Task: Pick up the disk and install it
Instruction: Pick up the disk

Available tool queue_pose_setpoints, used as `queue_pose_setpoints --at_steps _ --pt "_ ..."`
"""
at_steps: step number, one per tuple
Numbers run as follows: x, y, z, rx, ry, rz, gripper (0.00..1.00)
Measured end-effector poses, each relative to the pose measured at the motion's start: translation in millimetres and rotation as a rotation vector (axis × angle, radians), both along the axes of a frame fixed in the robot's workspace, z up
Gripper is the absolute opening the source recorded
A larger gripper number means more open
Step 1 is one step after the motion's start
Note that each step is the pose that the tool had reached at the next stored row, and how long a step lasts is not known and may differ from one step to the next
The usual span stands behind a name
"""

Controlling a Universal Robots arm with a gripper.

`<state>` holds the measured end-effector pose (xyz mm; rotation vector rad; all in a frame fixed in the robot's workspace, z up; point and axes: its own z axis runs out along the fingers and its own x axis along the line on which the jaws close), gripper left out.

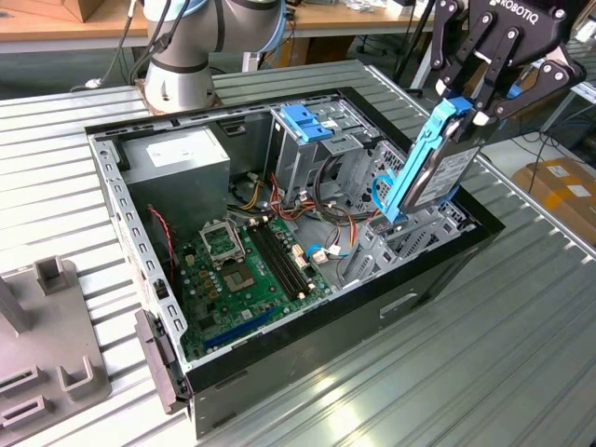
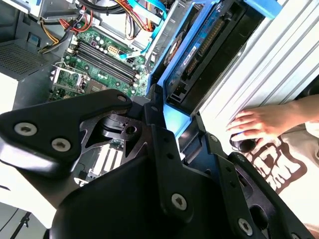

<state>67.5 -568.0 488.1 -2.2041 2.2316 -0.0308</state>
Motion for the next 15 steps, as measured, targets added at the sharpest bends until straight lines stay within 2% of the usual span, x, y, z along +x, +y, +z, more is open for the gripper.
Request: queue_pose_setpoints --at_steps 3,4,6,15 --pt "0.6 0.0 -2.8 0.0000 0.0000 0.000 0.36" --pt "0.6 0.0 -7.0 -0.0001 0.0000 0.000 0.36" --pt "0.6 0.0 -9.6 0.0001 0.0000 0.000 0.36" --pt "0.6 0.0 -12.6 0.0000 0.0000 0.000 0.36"
